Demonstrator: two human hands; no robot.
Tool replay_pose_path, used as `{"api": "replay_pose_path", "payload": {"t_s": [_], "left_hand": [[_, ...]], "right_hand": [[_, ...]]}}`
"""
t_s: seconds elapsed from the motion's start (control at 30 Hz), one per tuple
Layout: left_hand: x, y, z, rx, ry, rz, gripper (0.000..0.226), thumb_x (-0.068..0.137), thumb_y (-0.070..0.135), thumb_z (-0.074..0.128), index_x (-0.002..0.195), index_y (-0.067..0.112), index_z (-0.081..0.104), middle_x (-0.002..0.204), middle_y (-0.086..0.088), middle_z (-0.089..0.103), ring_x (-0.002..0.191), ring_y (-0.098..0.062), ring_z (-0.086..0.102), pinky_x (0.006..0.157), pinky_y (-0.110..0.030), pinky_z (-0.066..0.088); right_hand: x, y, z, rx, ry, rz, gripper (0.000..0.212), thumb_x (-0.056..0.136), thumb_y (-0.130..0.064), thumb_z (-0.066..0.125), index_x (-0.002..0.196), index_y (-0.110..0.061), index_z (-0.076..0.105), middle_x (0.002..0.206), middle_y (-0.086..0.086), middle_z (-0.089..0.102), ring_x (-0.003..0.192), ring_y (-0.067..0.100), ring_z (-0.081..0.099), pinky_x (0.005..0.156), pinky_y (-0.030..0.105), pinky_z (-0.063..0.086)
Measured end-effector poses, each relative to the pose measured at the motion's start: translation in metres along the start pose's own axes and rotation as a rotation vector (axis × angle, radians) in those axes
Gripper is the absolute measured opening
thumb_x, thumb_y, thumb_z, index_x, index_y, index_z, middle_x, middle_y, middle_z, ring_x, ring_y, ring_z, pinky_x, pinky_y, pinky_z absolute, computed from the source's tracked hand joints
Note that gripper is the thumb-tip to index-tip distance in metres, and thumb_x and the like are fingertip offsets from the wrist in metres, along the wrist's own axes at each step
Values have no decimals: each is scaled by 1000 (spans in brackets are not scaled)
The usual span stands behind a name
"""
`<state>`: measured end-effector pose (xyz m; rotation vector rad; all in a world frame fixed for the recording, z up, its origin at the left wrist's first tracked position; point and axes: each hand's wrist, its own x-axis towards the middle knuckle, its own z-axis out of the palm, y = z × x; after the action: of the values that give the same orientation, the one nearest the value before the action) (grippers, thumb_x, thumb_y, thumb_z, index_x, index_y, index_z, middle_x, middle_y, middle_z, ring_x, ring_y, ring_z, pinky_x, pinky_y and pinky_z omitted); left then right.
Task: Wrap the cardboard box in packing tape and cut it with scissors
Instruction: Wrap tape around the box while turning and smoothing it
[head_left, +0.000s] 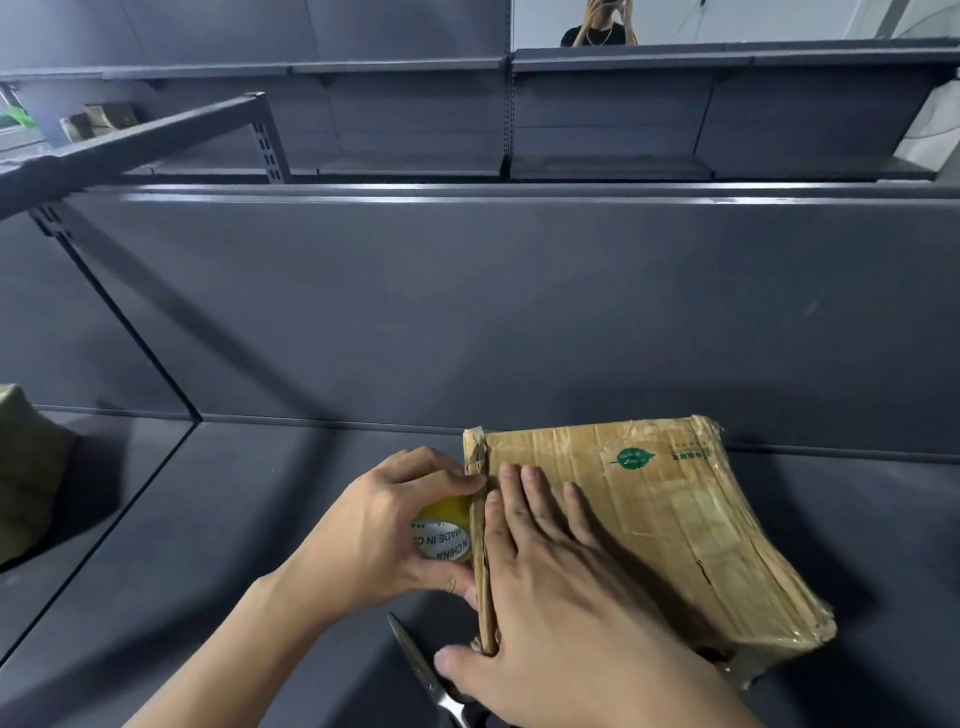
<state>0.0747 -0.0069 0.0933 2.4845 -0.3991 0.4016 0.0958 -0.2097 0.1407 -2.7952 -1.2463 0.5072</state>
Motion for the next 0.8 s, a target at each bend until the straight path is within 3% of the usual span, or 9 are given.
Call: {"api": "replay_pose_path", "payload": {"t_s": [0.2, 0.3, 0.4, 0.47, 0.53, 0.57, 0.67, 0.73, 0.8], "left_hand": [[-4, 0, 9, 34, 64, 14, 103, 64, 71, 82, 149, 26, 49, 124, 15, 54, 109, -6, 60, 94, -23, 51], [-13, -3, 19, -89, 253, -144, 103, 70, 58, 84, 155, 23, 38, 122, 15, 60, 111, -7, 63, 94, -14, 47], [-18, 5, 37, -357, 422, -360, 90, 63, 45, 88, 143, 31, 48, 116, 20, 67, 101, -4, 68, 84, -16, 54], [-21, 11, 45, -429, 557, -451, 89, 60, 28, 99, 136, 29, 53, 111, 21, 68, 98, 2, 66, 82, -10, 52], [-22, 10, 53, -624, 672, -596, 80, 63, 7, 94, 131, 28, 58, 104, 11, 71, 90, 2, 68, 77, -12, 55], [-20, 12, 56, -749, 707, -672, 69, 68, 0, 90, 126, 27, 63, 102, 3, 74, 90, -5, 72, 76, -19, 58], [-18, 10, 72, -1174, 602, -924, 33, 79, 0, 75, 112, 3, 71, 109, -29, 72, 100, -43, 72, 84, -45, 58], [-17, 15, 76, -1480, 395, -1036, 53, 75, 12, 79, 122, -5, 64, 123, -33, 66, 112, -47, 65, 93, -49, 53], [-14, 21, 75, -1609, 272, -1055, 59, 71, 21, 80, 125, 4, 64, 120, -27, 66, 112, -42, 61, 91, -47, 51]], "right_hand": [[-6, 6, 3, 86, 121, -39, 107, 85, -51, 55, 160, -15, -12, 167, 1, -25, 152, 19, -27, 124, 52, -12], [-7, 8, 3, 131, 172, -78, 99, 85, -48, 56, 159, -29, -7, 170, -2, -13, 155, 20, -17, 123, 55, -11], [-9, 8, 5, 118, 225, -110, 81, 85, -43, 54, 157, -36, 16, 171, 3, 2, 156, 25, -4, 121, 62, -8], [-10, 7, 10, 78, 285, -110, 71, 77, -41, 58, 146, -31, 45, 166, 8, 27, 153, 31, 22, 120, 65, 13], [-9, 7, 15, 35, 368, -74, 58, 64, -43, 59, 120, -29, 67, 147, 11, 56, 134, 33, 54, 105, 65, 43], [-8, 7, 18, 26, 404, -70, 47, 62, -42, 55, 105, -28, 70, 140, 12, 61, 127, 33, 60, 97, 65, 49], [-8, 5, 19, 35, 436, -107, 28, 65, -39, 46, 76, -23, 66, 135, 18, 64, 118, 37, 64, 89, 64, 53], [-9, 5, 22, 16, 469, -106, 27, 66, -38, 45, 74, -22, 65, 132, 17, 66, 115, 37, 67, 87, 62, 56], [-10, 5, 24, 11, 490, -106, 27, 68, -37, 45, 76, -22, 66, 130, 16, 68, 114, 37, 68, 88, 59, 56]]}}
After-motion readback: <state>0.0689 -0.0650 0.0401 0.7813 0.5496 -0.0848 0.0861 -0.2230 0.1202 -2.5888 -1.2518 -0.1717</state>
